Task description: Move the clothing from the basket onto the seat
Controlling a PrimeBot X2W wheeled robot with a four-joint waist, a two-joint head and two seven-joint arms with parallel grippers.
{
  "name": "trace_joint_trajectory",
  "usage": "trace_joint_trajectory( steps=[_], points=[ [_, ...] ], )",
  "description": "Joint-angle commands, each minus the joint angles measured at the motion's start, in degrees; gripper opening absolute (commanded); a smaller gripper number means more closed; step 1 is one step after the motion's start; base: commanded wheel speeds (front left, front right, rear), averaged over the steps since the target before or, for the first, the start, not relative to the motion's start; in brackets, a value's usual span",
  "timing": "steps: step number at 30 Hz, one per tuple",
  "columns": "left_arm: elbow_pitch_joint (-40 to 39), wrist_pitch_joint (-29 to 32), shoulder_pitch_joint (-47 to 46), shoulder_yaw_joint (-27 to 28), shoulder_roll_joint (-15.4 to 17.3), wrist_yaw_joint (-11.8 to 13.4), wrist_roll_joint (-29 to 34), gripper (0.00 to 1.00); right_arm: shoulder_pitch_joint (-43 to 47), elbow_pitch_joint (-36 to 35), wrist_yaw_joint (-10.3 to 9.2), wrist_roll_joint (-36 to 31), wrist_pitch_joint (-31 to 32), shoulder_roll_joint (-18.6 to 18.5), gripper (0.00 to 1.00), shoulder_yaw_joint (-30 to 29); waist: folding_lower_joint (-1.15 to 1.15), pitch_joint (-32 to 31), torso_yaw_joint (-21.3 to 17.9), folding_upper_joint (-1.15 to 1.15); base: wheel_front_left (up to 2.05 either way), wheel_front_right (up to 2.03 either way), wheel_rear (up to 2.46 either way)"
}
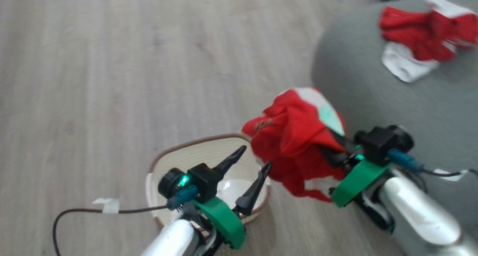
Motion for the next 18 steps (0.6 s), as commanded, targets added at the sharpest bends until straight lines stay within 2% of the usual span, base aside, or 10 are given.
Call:
trace_joint_trajectory(
  steps=[1, 8, 18],
  points=[
    [-1.1, -0.9, -1.8, 1.5, -0.8, -0.1, -0.3, 1.0, -0.3, -2.3, -0.02, -0.5, -0.2, -1.3, 0.0, -1.3, 0.0, 1.4, -5.2, 0.0, 0.0, 0.0, 0.0],
    [1.4, -2.0, -2.5, -0.2, -2.2, -0.7, -0.8, 1.0, 1.6, -3.5, -0.02, -1.4, -0.2, -2.7, 0.0, -6.4, 0.0, 2.7, -9.0, 0.0, 0.0, 0.0, 0.0],
    [1.8, -2.2, -5.1, -0.3, -2.1, -0.5, -0.2, 1.0, 2.3, -5.4, -0.02, -2.0, -0.2, -1.5, 0.0, -13.1, 0.0, 7.0, -9.0, 0.0, 0.0, 0.0, 0.0]
  ],
)
